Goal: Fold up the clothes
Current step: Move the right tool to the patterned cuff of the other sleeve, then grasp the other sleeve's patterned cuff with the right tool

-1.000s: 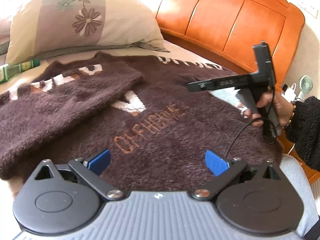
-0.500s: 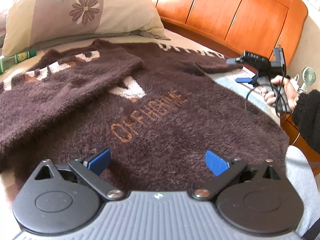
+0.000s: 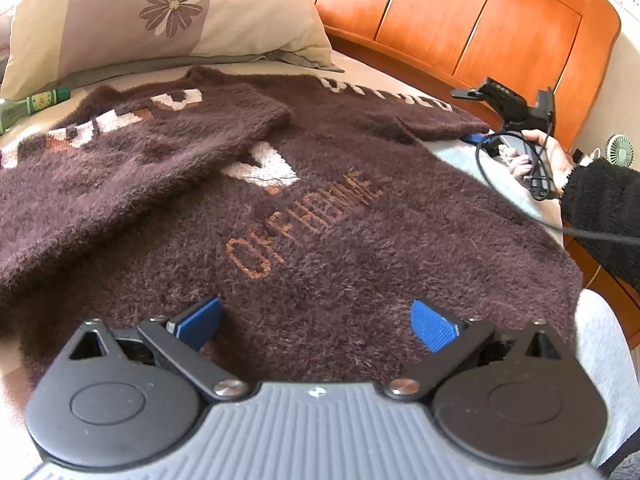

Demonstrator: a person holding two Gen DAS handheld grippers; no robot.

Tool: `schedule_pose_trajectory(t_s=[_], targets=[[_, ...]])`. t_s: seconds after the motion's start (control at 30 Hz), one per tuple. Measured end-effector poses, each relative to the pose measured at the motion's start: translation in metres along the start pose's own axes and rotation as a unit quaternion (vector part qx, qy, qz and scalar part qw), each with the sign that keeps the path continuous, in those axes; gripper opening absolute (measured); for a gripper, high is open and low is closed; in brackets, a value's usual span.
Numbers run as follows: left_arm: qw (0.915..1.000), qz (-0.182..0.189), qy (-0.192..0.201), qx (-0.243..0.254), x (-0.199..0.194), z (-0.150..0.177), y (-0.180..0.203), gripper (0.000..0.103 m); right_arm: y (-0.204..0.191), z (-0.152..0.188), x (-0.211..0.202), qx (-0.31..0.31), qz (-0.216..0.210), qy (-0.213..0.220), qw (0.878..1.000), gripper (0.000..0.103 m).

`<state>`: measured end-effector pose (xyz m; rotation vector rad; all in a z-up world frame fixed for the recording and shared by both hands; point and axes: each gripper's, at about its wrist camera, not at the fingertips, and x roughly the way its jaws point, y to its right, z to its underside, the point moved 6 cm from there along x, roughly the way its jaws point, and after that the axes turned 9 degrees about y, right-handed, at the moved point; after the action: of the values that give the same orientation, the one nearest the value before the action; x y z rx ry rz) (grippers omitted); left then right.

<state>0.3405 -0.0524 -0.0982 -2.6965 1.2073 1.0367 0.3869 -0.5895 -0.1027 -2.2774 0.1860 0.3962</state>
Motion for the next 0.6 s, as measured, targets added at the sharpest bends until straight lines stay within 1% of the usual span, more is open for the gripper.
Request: schedule_pose_trajectory(t_s=[0.13,0.27,0.33,0.47,0.53,0.6], targets=[[1.0,0.0,-0.001,0.007,0.001,0.001,0.0,0.102,-0.002,-0.005,0.016,-0.026,0.007,0.009,1.0,0.103],[0.9999,0.001,0.001,0.015,0.002,0.002,0.001,0.102,-0.003,-0.007,0.025,-0.043,0.005,0.032,0.999,0.103],[0.9999,0.003,0.002,0.013,0.002,0.002,0.0,0.102,-0.003,-0.006,0.026,-0.047,0.005,0.044,0.998,0.103],[0.9999,0.01,0.008,0.003,0.002,0.001,-0.004,0.102,-0.003,-0.006,0.027,-0.05,0.002,0.05,0.997,0.103],[0.9999,0.012,0.009,0.003,0.001,0.001,-0.005,0.102,-0.002,-0.012,0.029,-0.034,0.001,0.048,0.998,0.103],[0.9999,0.012,0.009,0.004,0.002,0.002,-0.004,0.102,-0.002,-0.017,0.028,-0.005,-0.009,0.052,0.999,0.103]])
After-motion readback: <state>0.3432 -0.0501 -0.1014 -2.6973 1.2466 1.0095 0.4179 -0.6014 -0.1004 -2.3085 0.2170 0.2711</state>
